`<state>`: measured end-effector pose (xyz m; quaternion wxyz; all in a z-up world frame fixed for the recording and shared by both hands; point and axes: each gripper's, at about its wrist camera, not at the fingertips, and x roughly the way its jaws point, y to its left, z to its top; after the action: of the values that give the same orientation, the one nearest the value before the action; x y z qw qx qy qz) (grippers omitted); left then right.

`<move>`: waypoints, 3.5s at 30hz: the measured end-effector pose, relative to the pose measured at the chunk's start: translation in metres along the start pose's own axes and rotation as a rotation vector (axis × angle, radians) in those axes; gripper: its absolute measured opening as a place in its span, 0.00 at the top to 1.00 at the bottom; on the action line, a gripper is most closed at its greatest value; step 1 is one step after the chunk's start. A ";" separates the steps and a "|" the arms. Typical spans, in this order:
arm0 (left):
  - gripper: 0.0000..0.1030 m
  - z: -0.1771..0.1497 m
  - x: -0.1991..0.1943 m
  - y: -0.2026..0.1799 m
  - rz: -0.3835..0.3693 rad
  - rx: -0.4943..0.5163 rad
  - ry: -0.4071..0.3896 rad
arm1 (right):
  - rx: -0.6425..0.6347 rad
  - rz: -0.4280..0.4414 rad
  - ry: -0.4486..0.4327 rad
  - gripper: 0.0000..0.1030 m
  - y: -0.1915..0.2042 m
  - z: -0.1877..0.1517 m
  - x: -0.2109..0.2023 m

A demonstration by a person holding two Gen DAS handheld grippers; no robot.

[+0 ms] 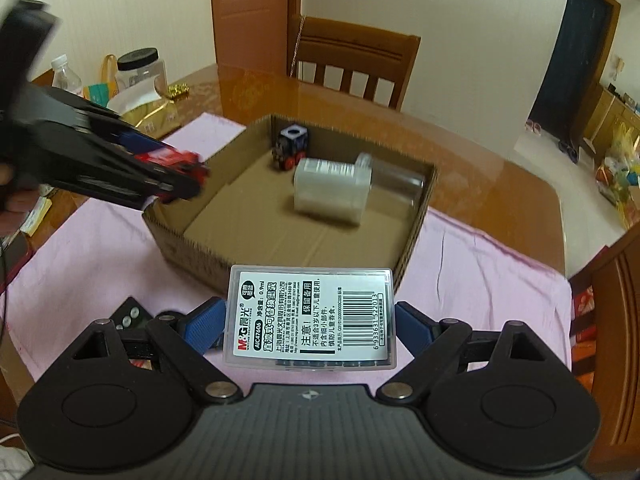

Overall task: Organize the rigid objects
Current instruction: 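Carry both into the cardboard box and open both tools to release, then withdraw both tools from the box toward the remaining items, then close the right tool on the grey cat figurine while the left tool moves toward the black timer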

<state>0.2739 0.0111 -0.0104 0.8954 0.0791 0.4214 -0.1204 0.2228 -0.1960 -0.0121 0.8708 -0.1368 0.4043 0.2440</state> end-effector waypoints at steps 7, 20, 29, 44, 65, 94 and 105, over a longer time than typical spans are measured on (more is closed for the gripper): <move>0.24 0.011 0.028 0.016 0.100 -0.091 -0.053 | -0.005 -0.006 -0.006 0.10 -0.002 0.015 0.008; 0.04 -0.021 -0.021 0.025 0.093 -0.111 -0.050 | -0.001 0.001 0.027 0.10 -0.010 0.042 0.039; 0.02 -0.046 -0.055 0.032 0.092 -0.150 -0.078 | -0.011 -0.073 0.059 0.08 -0.016 0.073 0.082; 0.01 -0.088 -0.068 0.035 0.129 -0.186 -0.046 | 0.034 -0.071 0.045 0.00 -0.001 0.049 0.065; 0.01 -0.141 -0.076 0.009 0.163 -0.179 -0.031 | 0.084 0.103 0.132 0.00 0.059 -0.063 0.034; 0.01 -0.172 -0.072 -0.014 0.137 -0.261 0.049 | -0.530 0.171 0.208 0.00 0.127 -0.141 0.035; 0.01 -0.171 -0.065 -0.018 0.147 -0.284 0.064 | -0.557 0.246 0.176 0.25 0.137 -0.128 0.038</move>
<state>0.1026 0.0447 -0.0686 0.8900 -0.0140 0.4558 0.0087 0.0885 -0.1241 -0.1288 0.7253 -0.3408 0.4093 0.4362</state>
